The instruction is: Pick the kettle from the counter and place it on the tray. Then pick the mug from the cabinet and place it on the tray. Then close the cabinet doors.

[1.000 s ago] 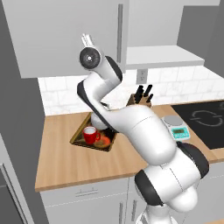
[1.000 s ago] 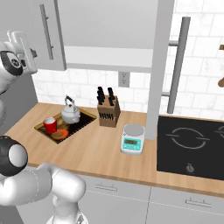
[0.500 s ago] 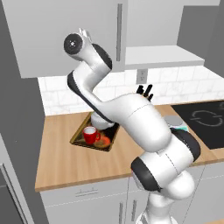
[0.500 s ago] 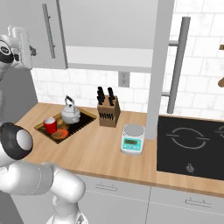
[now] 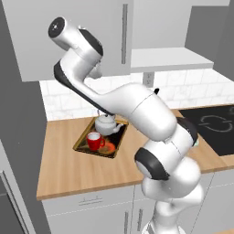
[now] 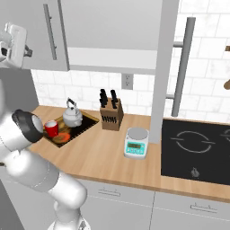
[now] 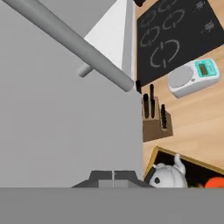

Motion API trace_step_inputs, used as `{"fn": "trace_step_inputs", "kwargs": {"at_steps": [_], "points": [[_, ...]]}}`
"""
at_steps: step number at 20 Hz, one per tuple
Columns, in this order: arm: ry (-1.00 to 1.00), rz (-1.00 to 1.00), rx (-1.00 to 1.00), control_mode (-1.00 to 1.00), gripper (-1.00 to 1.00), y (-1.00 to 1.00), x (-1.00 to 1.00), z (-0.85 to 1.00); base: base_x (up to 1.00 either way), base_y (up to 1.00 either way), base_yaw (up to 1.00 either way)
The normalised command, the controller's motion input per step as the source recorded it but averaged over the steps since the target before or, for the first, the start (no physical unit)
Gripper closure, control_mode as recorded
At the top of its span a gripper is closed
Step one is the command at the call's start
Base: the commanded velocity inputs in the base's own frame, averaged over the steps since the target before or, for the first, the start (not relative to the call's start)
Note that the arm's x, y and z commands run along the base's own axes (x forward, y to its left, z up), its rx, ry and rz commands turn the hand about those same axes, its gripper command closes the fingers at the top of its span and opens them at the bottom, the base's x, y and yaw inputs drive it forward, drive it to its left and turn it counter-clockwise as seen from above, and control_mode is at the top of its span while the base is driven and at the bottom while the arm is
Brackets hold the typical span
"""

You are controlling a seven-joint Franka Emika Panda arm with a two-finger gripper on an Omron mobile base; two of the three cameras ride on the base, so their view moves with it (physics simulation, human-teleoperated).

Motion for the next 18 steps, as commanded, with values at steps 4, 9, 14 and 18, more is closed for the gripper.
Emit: {"fn": "trace_step_inputs", "kwargs": {"at_steps": [4, 9, 14, 18], "points": [[-0.55, 0.22, 0.0, -1.0, 1.0, -0.4, 0.37, -0.65, 0.0, 0.0, 0.0], [-0.62, 0.5, 0.03, -1.0, 1.0, -0.73, 0.03, -0.35, 0.0, 0.0, 0.0], [-0.53, 0.59, 0.06, -1.0, 1.0, -0.86, -0.39, -0.52, 0.0, 0.0, 0.0], [-0.34, 0.59, 0.08, -1.0, 1.0, -0.82, -0.11, -0.59, 0.0, 0.0, 0.0]]}}
